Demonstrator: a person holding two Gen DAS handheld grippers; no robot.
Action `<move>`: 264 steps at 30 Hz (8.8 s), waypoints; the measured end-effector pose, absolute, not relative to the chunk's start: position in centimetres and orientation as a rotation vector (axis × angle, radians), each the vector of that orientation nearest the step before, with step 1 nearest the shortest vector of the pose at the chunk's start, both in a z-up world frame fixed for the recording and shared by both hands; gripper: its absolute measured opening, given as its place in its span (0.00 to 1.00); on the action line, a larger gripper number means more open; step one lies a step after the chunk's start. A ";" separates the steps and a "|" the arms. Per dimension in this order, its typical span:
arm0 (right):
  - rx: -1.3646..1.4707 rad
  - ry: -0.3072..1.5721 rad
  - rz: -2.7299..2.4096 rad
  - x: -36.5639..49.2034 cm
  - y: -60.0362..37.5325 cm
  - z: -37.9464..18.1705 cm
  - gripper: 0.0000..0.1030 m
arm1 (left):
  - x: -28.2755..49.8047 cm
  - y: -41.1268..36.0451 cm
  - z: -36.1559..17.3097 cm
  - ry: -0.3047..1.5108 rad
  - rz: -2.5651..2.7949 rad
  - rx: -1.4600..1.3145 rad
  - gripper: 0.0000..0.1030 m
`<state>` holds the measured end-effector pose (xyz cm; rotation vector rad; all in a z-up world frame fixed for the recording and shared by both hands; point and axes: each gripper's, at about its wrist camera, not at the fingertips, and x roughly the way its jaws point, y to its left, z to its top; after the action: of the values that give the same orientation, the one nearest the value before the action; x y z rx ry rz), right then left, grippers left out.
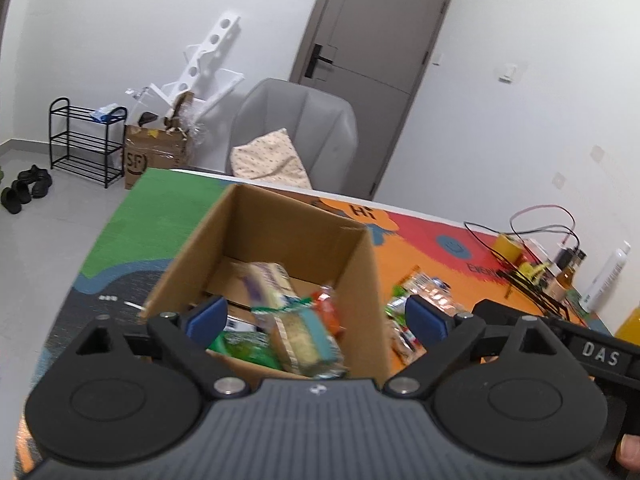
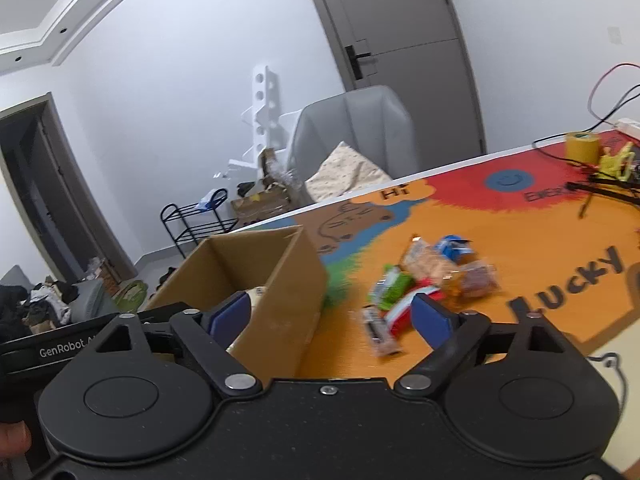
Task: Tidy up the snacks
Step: 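Carry both packets over the cardboard box and open both grippers to drop them, then move both grippers back to the snack pile, then grasp the clear packet with the left gripper while the right grasps the purple round cake, then carry both snacks over the cardboard box and open both grippers to drop them, then move both grippers back over the remaining snacks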
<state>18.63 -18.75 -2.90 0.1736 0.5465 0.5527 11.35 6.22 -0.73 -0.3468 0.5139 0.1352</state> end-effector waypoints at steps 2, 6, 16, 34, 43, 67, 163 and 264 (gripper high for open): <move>0.180 0.540 0.530 18.7 -19.9 -3.0 0.90 | 11.7 5.2 -0.7 0.520 0.120 -0.338 0.92; 0.193 0.542 0.506 19.0 -21.8 -3.2 0.92 | 12.4 3.2 -0.9 0.530 0.088 -0.317 0.92; 0.187 0.543 0.449 19.8 -25.0 -4.0 0.93 | 14.1 -0.7 -1.2 0.549 0.030 -0.293 0.92; 0.234 0.592 0.413 22.9 -29.4 -7.4 0.86 | 18.0 -5.6 -2.7 0.586 -0.031 -0.259 0.90; 0.265 0.650 0.423 25.8 -29.7 -9.3 0.77 | 21.0 -6.5 -5.2 0.658 0.014 -0.242 0.68; 0.294 0.714 0.459 30.8 -27.4 -10.9 0.73 | 25.1 -4.9 -7.9 0.737 0.094 -0.231 0.19; 0.083 0.573 0.561 25.7 -18.2 -2.5 0.32 | 18.2 3.0 1.2 0.553 0.145 -0.289 0.19; 0.222 0.650 0.516 28.0 -26.8 -2.9 0.77 | 20.4 -1.8 0.9 0.650 0.045 -0.273 0.86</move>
<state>27.98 -26.80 -2.92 0.2222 0.6502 0.5163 20.38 -1.79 0.94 -0.2730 0.6498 0.0449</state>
